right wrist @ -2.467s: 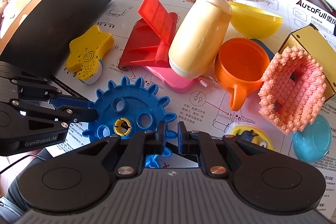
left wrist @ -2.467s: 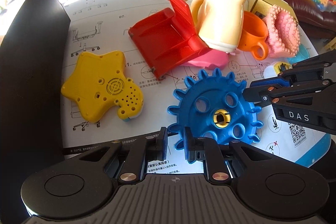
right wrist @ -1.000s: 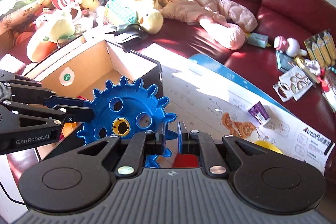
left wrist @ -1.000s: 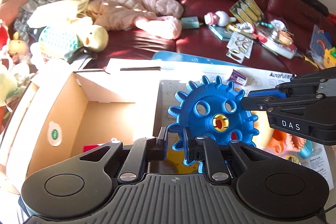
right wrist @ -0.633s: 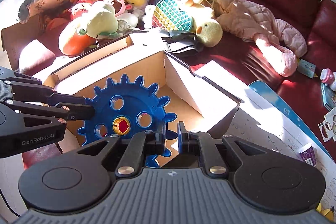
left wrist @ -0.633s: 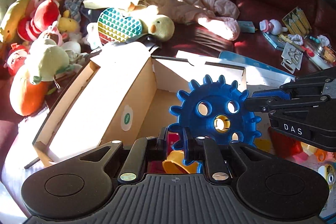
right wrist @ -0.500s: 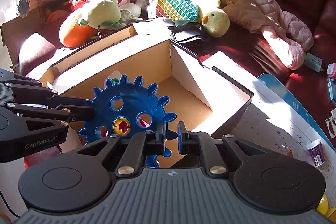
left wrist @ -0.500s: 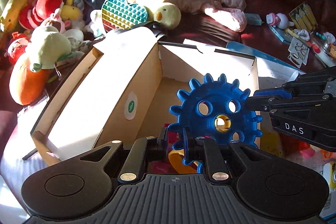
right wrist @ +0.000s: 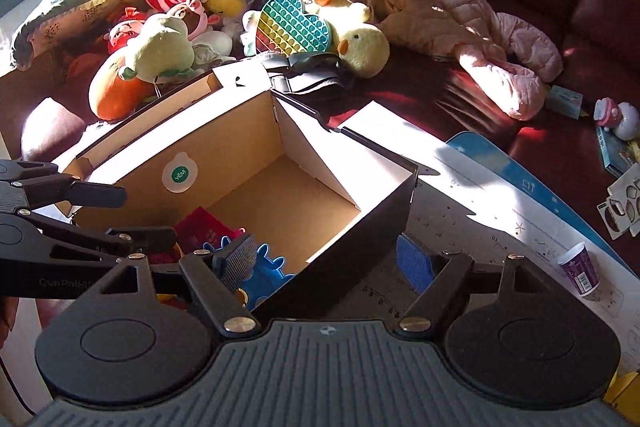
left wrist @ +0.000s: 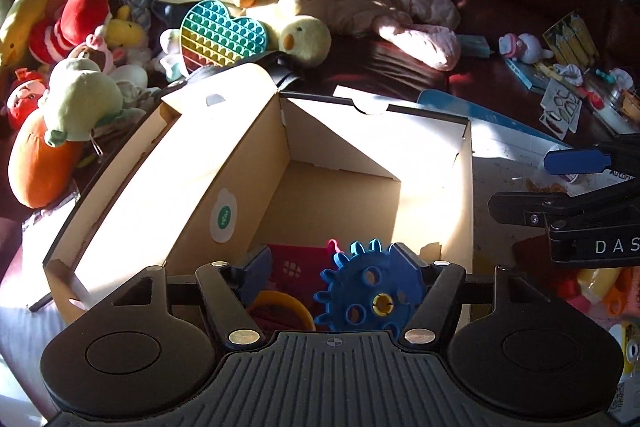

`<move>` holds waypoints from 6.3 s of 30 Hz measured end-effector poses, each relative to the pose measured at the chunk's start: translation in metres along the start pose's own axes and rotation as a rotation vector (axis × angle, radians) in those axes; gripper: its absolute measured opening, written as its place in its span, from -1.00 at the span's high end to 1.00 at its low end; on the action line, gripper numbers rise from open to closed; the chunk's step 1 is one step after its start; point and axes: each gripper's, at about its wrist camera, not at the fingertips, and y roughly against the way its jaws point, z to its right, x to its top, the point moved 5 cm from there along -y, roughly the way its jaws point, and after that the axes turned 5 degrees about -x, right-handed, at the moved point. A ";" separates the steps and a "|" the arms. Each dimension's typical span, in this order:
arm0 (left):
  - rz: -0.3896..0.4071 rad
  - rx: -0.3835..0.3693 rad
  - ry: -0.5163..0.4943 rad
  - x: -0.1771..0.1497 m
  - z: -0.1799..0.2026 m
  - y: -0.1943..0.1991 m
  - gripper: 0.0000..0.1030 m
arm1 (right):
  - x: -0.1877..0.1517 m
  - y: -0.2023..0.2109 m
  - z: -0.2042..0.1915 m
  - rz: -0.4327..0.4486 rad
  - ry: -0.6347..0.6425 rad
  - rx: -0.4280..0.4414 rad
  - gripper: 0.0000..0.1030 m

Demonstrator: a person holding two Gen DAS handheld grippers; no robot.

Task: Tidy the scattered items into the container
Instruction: 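Move the left tool back to the red plastic piece on the sheet, then close the left tool on the wall of the red piece, then lift the red piece with the left tool while the right tool grips its other side, then carry the red piece with both tools into the box and open both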

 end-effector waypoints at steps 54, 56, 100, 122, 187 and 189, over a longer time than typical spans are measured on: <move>-0.281 -0.272 -0.325 0.005 0.260 -0.136 -0.43 | -0.164 0.035 0.160 -0.140 -0.269 -0.175 -0.61; -0.297 -0.258 -0.313 0.003 0.259 -0.145 -0.29 | -0.165 0.033 0.156 -0.143 -0.262 -0.160 -0.61; -0.453 -0.553 -0.601 -0.127 0.212 -0.073 0.47 | -0.201 0.003 0.111 -0.281 -0.191 -0.009 -0.63; -0.429 -0.498 -0.560 -0.142 0.190 -0.083 1.00 | -0.188 -0.023 0.091 -0.285 -0.158 0.084 -0.56; -0.079 -0.447 -0.473 -0.045 0.185 0.005 0.88 | -0.072 0.050 0.061 -0.076 0.095 0.010 0.93; -0.049 -0.430 -0.444 -0.035 0.169 0.014 0.88 | -0.058 0.051 0.051 -0.057 0.119 0.016 0.93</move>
